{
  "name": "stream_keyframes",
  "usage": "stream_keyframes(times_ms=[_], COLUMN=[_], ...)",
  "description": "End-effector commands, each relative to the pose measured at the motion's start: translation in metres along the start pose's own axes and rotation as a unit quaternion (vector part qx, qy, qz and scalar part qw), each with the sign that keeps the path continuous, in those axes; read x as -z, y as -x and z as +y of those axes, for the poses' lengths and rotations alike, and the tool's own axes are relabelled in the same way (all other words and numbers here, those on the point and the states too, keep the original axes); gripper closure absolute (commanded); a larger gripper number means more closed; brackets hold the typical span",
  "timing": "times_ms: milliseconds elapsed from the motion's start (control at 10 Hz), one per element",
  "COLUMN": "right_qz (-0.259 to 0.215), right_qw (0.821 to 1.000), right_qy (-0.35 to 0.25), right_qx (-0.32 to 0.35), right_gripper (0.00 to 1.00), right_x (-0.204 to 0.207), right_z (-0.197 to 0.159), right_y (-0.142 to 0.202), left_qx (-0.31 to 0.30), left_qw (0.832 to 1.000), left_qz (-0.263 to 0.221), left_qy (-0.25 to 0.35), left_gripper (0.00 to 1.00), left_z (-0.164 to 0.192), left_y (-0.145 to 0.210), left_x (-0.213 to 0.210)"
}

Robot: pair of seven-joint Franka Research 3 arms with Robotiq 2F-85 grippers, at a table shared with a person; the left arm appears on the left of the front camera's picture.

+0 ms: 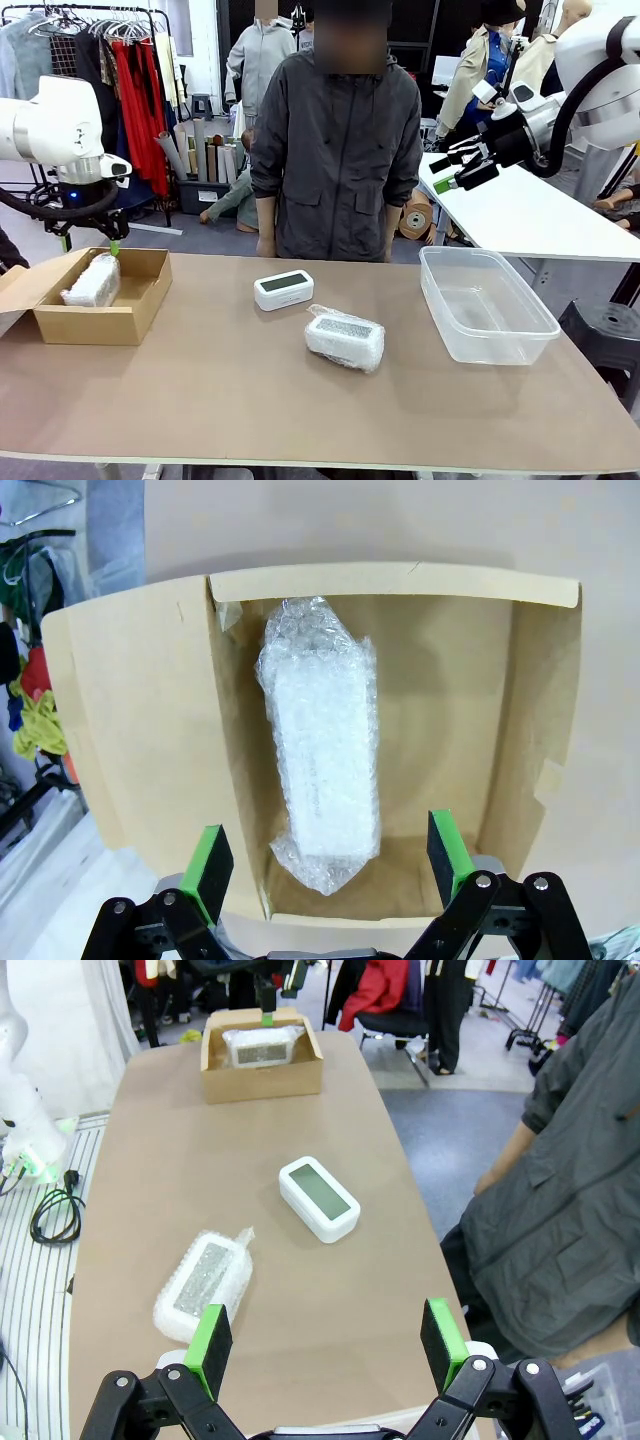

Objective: Separate and place wrapped and unwrapped clocks.
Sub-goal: Pick up the Digital clock indicated by the person.

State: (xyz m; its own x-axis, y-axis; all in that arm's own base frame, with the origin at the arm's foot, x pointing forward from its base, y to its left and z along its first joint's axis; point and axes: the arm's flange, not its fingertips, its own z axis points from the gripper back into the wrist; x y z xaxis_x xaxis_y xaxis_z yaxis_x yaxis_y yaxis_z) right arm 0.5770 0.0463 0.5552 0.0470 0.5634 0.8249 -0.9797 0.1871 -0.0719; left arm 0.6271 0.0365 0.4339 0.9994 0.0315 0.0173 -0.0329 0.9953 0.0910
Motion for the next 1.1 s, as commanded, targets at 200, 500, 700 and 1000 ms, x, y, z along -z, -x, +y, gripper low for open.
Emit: stream_keyframes(times_ms=[200, 500, 700, 1000], right_qz=[-0.001, -0.001, -0.001, -0.001], right_qw=[1.000, 1.000, 1.000, 1.000], right_qy=[0.002, 0.002, 0.002, 0.002], right_qx=[-0.001, -0.001, -0.001, -0.001], right_gripper=[0.00, 0.00, 0.00, 0.00], right_x=[-0.001, -0.001, -0.001, -0.001], right_z=[0.000, 0.000, 0.000, 0.000], right_y=[-0.002, -0.002, -0.002, -0.002], left_qx=[0.118, 0.276, 0.369, 0.475], left_qw=[0.990, 0.940, 0.892, 0.797], left_qz=[-0.004, -0.023, -0.047, -0.178], left_qy=[0.071, 0.199, 0.258, 0.328], left_gripper=[0.00, 0.00, 0.00, 0.00], left_z=[0.000, -0.005, 0.000, 0.003], left_y=[0.005, 0.014, 0.012, 0.021], left_x=[-0.014, -0.034, -0.054, -0.093])
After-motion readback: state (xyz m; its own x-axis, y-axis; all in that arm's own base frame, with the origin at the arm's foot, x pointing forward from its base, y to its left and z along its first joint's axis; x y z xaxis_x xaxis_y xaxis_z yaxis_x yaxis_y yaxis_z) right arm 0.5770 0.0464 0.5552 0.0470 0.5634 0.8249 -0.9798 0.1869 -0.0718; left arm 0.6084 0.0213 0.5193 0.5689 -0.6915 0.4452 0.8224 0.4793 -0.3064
